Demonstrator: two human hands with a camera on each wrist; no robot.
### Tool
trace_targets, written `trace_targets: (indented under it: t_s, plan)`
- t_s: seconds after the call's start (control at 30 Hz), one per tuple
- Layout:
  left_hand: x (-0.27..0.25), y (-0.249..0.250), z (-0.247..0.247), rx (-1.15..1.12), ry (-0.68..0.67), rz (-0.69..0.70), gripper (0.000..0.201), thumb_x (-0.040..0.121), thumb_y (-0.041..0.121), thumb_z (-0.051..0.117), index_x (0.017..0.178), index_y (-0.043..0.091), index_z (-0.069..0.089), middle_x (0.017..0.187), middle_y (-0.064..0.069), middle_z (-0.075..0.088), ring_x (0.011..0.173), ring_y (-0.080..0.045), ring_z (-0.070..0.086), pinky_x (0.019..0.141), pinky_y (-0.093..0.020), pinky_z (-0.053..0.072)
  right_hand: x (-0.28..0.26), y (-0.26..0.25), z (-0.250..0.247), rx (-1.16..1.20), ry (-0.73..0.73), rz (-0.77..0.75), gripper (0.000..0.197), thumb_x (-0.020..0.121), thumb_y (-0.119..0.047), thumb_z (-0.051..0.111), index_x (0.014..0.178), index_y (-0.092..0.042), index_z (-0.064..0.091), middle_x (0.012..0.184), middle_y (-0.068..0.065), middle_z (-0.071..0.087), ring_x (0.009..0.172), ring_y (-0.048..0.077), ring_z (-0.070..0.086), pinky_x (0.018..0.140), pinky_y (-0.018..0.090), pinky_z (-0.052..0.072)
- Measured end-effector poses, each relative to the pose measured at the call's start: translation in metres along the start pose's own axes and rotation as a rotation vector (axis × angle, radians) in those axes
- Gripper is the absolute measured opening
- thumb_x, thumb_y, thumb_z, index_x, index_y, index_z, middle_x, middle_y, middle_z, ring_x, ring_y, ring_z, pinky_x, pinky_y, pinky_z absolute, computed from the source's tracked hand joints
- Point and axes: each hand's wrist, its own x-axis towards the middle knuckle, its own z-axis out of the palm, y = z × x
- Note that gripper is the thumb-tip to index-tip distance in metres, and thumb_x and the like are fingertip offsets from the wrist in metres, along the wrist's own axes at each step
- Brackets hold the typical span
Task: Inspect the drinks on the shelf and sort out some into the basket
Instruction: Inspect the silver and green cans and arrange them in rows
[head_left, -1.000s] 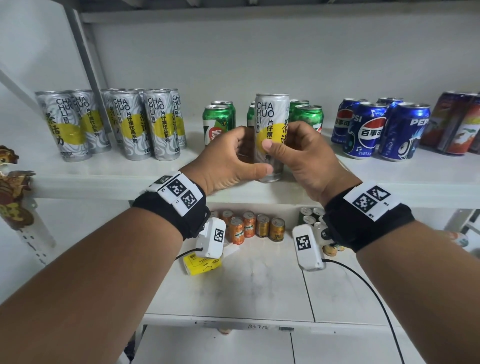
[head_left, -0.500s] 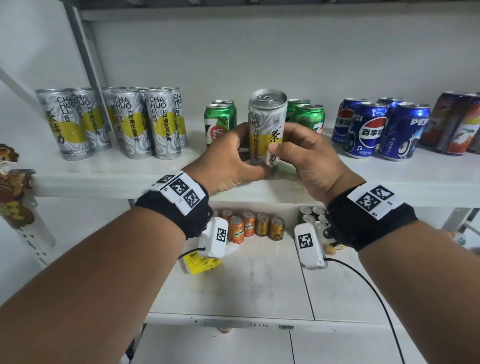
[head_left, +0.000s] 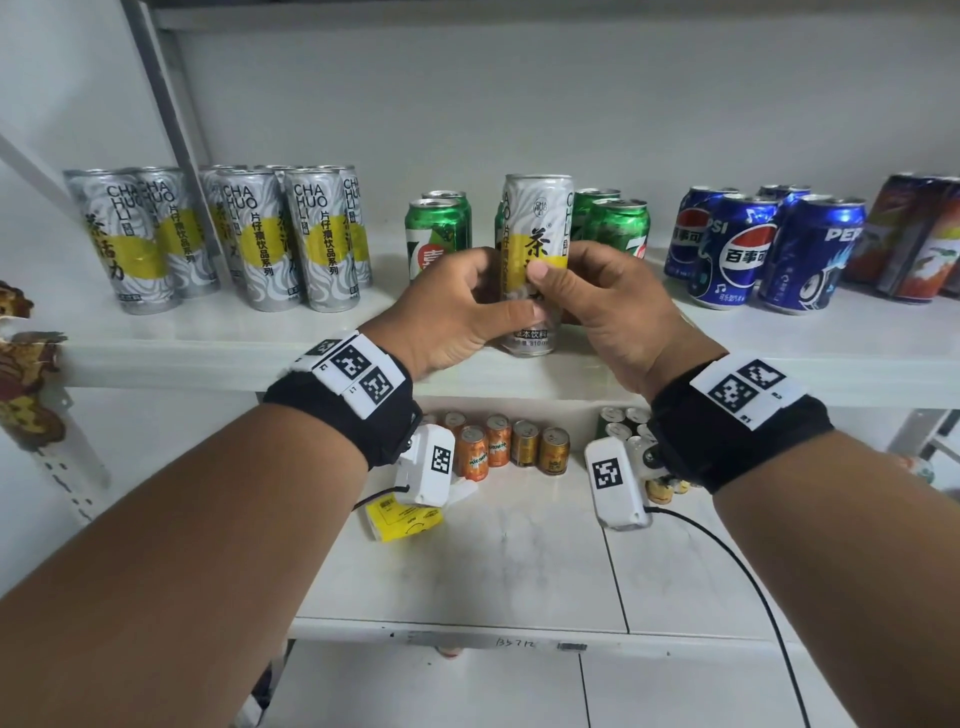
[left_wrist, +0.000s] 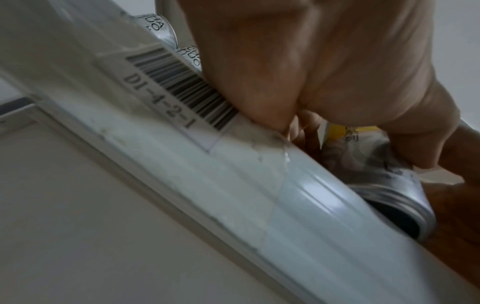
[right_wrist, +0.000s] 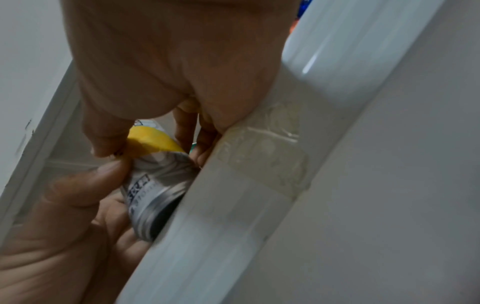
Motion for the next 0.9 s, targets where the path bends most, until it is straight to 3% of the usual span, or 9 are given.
trace_targets:
  t_s: [0.13, 0.23, 0.33, 0.43, 0.57, 0.63, 0.7, 0.77, 0.9]
  plan:
    - [0.000, 0.003, 0.001, -0.078, -0.039, -0.012, 0.043, 0.078, 0.032, 0.091, 0.115, 0.019, 0.075, 0.116, -0.013, 0.081, 0.108, -0.033, 0.079, 0.092, -0.053, 0.066, 0.001, 0.000, 0.000, 0.016, 0.002, -0.009, 0.039, 0.086, -0.034, 0.081, 0.111, -0.006, 0.068, 0.090, 0.004, 0.077, 0.074, 0.014, 0.072, 0.071, 0.035, 0.062]
    - [-0.002, 0.004, 0.003, -0.127, -0.059, -0.019, 0.038, 0.084, 0.024, 0.088, 0.117, 0.012, 0.073, 0.115, -0.015, 0.081, 0.109, -0.033, 0.079, 0.092, -0.044, 0.065, 0.000, -0.001, 0.001, 0.039, 0.004, -0.005, 0.053, 0.078, -0.039, 0.081, 0.113, -0.003, 0.066, 0.087, 0.002, 0.076, 0.071, 0.011, 0.073, 0.063, 0.028, 0.060]
    - [-0.003, 0.008, 0.005, -0.142, -0.042, -0.027, 0.028, 0.088, 0.016, 0.081, 0.114, 0.009, 0.073, 0.109, -0.011, 0.082, 0.105, -0.027, 0.079, 0.088, -0.036, 0.064, -0.001, -0.002, 0.002, 0.033, 0.009, -0.002, 0.057, 0.082, -0.038, 0.080, 0.118, 0.003, 0.064, 0.092, 0.007, 0.076, 0.075, 0.015, 0.072, 0.067, 0.033, 0.062]
    - [-0.005, 0.011, 0.008, -0.104, -0.014, -0.020, 0.019, 0.092, 0.010, 0.080, 0.110, 0.009, 0.073, 0.105, -0.008, 0.081, 0.100, -0.022, 0.079, 0.087, -0.033, 0.064, -0.003, -0.003, 0.003, 0.016, 0.028, -0.006, 0.049, 0.088, -0.034, 0.079, 0.116, 0.003, 0.066, 0.092, 0.012, 0.073, 0.077, 0.021, 0.068, 0.075, 0.040, 0.062]
    - [-0.012, 0.021, 0.010, -0.078, 0.004, -0.031, 0.012, 0.097, 0.000, 0.075, 0.107, 0.007, 0.073, 0.105, -0.013, 0.080, 0.097, -0.024, 0.079, 0.090, -0.036, 0.065, -0.007, -0.010, 0.008, -0.010, 0.049, 0.003, 0.022, 0.094, -0.025, 0.078, 0.102, -0.007, 0.069, 0.075, 0.000, 0.070, 0.062, 0.011, 0.065, 0.060, 0.030, 0.056]
    - [-0.018, 0.027, 0.007, -0.096, 0.007, -0.059, 0.014, 0.096, 0.000, 0.076, 0.110, 0.001, 0.072, 0.104, -0.016, 0.080, 0.093, -0.024, 0.079, 0.083, -0.035, 0.066, -0.007, -0.018, 0.012, -0.051, 0.047, -0.014, 0.020, 0.094, -0.023, 0.078, 0.101, -0.005, 0.070, 0.079, 0.004, 0.072, 0.066, 0.015, 0.065, 0.063, 0.036, 0.056]
    - [-0.027, 0.034, 0.001, -0.078, 0.004, -0.071, 0.022, 0.095, 0.003, 0.079, 0.115, -0.002, 0.072, 0.104, -0.016, 0.081, 0.092, -0.023, 0.080, 0.077, -0.034, 0.066, -0.005, -0.029, 0.019, -0.047, 0.040, -0.033, 0.034, 0.093, -0.024, 0.079, 0.112, 0.003, 0.069, 0.098, 0.019, 0.076, 0.081, 0.025, 0.070, 0.080, 0.052, 0.060]
    - [-0.037, 0.041, -0.007, -0.056, -0.009, -0.072, 0.025, 0.093, 0.006, 0.081, 0.116, 0.001, 0.073, 0.103, -0.012, 0.083, 0.093, -0.022, 0.081, 0.074, -0.032, 0.066, -0.003, -0.042, 0.030, -0.038, 0.035, -0.051, 0.040, 0.091, -0.027, 0.081, 0.115, 0.003, 0.070, 0.109, 0.023, 0.076, 0.088, 0.030, 0.072, 0.090, 0.054, 0.060]
    - [-0.055, 0.060, -0.036, 0.038, 0.006, -0.074, 0.027, 0.092, 0.009, 0.085, 0.116, 0.009, 0.073, 0.105, -0.005, 0.084, 0.099, -0.022, 0.081, 0.083, -0.035, 0.066, 0.002, -0.066, 0.059, -0.047, -0.001, -0.108, 0.044, 0.086, -0.027, 0.085, 0.115, 0.003, 0.069, 0.100, 0.016, 0.077, 0.082, 0.024, 0.074, 0.072, 0.039, 0.062]
